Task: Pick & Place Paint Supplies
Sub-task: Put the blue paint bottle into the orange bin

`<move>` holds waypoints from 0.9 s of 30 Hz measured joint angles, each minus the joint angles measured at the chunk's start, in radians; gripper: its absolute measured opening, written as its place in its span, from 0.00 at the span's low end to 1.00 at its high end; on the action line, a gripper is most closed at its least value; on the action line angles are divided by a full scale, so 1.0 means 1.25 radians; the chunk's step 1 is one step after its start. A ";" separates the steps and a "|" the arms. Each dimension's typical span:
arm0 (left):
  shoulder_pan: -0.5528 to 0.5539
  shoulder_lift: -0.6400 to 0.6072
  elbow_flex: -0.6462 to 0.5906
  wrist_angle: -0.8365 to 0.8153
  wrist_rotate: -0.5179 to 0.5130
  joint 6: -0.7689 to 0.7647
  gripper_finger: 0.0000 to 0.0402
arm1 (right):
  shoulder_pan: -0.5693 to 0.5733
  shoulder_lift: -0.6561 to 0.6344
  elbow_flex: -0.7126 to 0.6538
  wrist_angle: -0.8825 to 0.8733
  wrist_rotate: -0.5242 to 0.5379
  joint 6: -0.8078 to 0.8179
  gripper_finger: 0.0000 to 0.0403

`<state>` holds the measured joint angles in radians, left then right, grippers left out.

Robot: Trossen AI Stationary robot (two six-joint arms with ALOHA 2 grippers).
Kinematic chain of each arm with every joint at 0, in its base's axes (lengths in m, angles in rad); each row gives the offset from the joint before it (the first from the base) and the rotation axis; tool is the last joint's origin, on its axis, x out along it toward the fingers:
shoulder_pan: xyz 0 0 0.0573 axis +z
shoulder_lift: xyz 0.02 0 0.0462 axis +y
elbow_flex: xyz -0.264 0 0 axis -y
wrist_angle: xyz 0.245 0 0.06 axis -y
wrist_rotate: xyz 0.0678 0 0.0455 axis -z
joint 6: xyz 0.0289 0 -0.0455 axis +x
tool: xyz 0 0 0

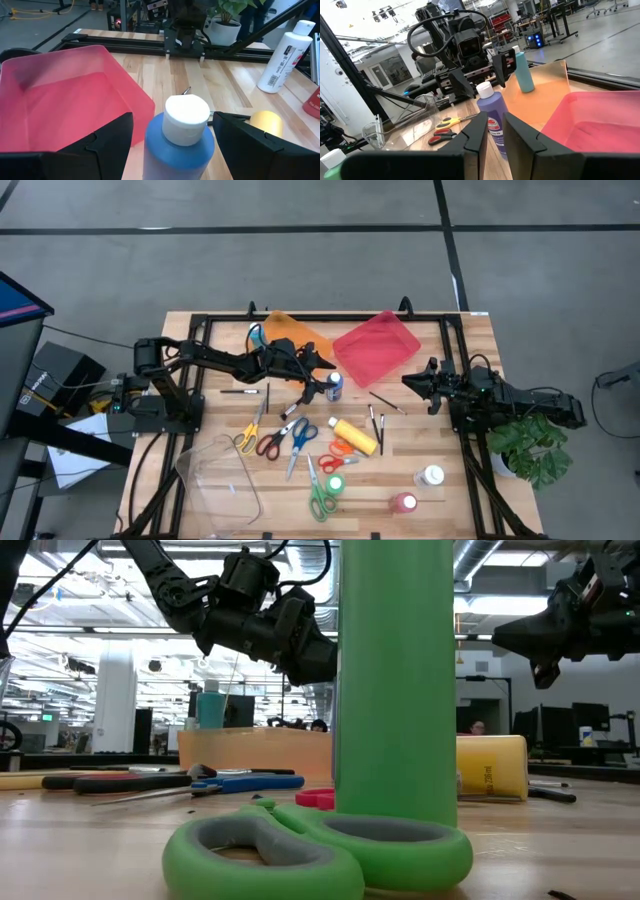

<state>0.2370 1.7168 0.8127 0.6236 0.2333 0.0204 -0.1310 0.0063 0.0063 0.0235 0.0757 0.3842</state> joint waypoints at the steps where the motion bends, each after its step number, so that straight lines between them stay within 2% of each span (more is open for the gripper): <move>1: 0.000 0.000 0.000 0.001 0.000 0.003 0.67 | 0.000 0.000 0.000 0.000 0.000 0.000 0.14; 27: 0.001 0.000 0.000 0.020 -0.008 0.005 0.67 | 0.000 0.000 0.000 0.000 0.000 -0.002 0.14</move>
<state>0.2382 1.7168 0.8127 0.6491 0.2233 0.0267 -0.1310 0.0063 0.0063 0.0235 0.0757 0.3820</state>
